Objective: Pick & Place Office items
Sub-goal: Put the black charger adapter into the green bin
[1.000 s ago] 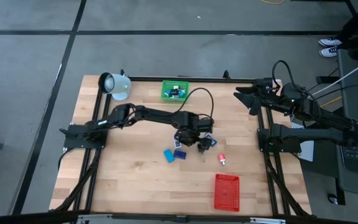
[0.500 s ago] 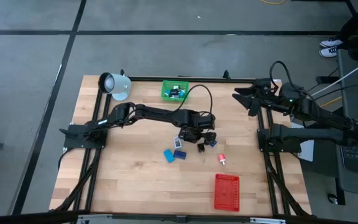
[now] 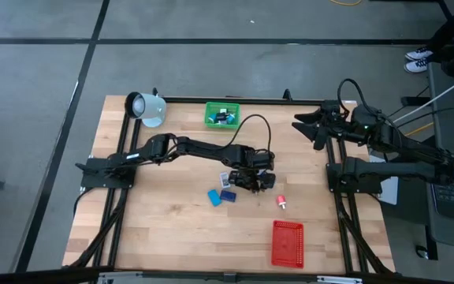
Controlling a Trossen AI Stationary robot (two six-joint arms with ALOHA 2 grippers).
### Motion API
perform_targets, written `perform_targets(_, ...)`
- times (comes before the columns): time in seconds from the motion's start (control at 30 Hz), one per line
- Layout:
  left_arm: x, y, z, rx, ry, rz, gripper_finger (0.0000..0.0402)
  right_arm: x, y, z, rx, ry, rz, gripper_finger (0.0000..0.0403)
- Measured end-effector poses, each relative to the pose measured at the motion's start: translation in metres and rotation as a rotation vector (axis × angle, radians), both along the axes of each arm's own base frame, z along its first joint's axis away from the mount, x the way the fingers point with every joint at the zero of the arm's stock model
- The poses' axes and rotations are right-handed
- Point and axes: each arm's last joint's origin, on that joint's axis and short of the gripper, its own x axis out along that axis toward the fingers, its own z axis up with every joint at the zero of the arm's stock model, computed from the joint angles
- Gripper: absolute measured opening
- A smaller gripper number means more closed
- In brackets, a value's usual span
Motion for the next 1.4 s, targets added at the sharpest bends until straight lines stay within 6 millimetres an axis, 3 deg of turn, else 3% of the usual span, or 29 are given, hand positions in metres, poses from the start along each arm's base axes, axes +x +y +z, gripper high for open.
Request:
perform_targets(0.17, -0.002, 0.004, -0.003, 0.034, 0.013, -0.020, 0.0280, 0.000, 0.000, 0.000, 0.000, 0.000, 0.000, 0.0251)
perform_targets(0.5, -0.004, 0.012, -0.012, 0.075, 0.025, -0.110, 0.0178, 0.000, 0.000, 0.000, 0.022, -0.006, -0.004, 0.0251)
perform_targets(0.8, 0.001, 0.015, -0.013, 0.068, -0.044, -0.168, 0.0159, 0.000, 0.000, 0.000, 0.023, -0.007, -0.007, 0.0251)
perform_targets(1.1, 0.007, 0.017, 0.008, 0.107, -0.174, -0.200, 0.0155, 0.000, 0.000, 0.000, 0.024, -0.007, -0.015, 0.0251)
perform_targets(1.4, 0.002, 0.019, 0.054, 0.074, -0.304, -0.233, 0.0153, 0.000, 0.000, 0.000, 0.023, -0.010, -0.016, 0.0251)
